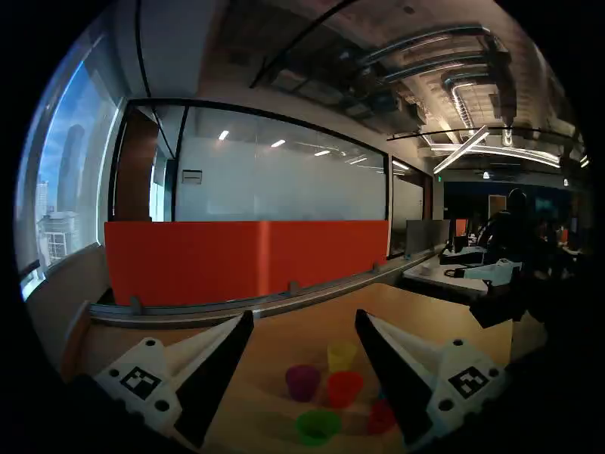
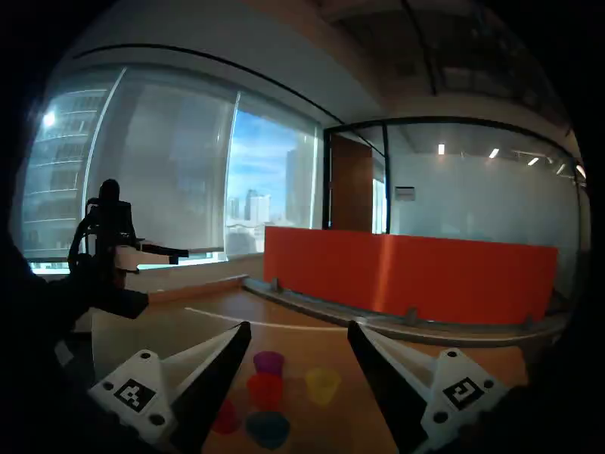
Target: Pour water
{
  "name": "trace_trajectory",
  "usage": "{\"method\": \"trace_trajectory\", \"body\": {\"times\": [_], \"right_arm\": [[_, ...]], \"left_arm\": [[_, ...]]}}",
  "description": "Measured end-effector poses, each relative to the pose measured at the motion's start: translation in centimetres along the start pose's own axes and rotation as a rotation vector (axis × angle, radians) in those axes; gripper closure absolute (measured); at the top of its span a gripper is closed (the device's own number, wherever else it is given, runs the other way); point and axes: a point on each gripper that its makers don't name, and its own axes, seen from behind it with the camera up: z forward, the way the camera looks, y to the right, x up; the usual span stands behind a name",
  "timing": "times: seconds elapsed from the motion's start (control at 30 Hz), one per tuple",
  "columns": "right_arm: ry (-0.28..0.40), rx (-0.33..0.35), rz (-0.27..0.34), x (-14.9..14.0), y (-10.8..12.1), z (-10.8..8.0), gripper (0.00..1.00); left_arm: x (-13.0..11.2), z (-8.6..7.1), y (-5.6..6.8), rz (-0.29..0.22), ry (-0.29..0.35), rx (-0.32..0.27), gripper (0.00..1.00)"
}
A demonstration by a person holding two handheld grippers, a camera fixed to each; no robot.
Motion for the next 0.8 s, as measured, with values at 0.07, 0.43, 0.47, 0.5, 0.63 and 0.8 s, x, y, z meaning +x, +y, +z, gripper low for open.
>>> {"method": "trace_trajectory", "body": {"times": [0.07,0.43,0.47,0.5,0.63,0.8], "right_arm": [[-0.019,0.02,-0.002,-0.5,-0.6,0.1,0.01],[-0.151,0.111,-0.007,-3.3,-2.7,0.3,0.01],[-0.16,0.116,-0.008,-3.5,-2.8,0.3,0.01],[-0.168,0.12,-0.01,-3.6,-2.9,0.3,0.01],[-0.194,0.134,-0.014,-4.3,-3.1,0.2,0.01],[-0.23,0.141,-0.019,-5.9,-3.1,0.2,0.01]], "left_arm": [[-0.3,0.1,0.1,0.012,-0.014,-0.012,0.0],[-2.8,0.3,1.8,0.061,-0.101,-0.107,0.0],[-3.0,0.4,1.9,0.062,-0.11,-0.113,0.0],[-3.2,0.4,1.8,0.064,-0.118,-0.116,0.0],[-4.1,0.6,1.7,0.074,-0.143,-0.125,0.0],[-5.5,0.7,1.7,0.082,-0.174,-0.133,0.0]]}}
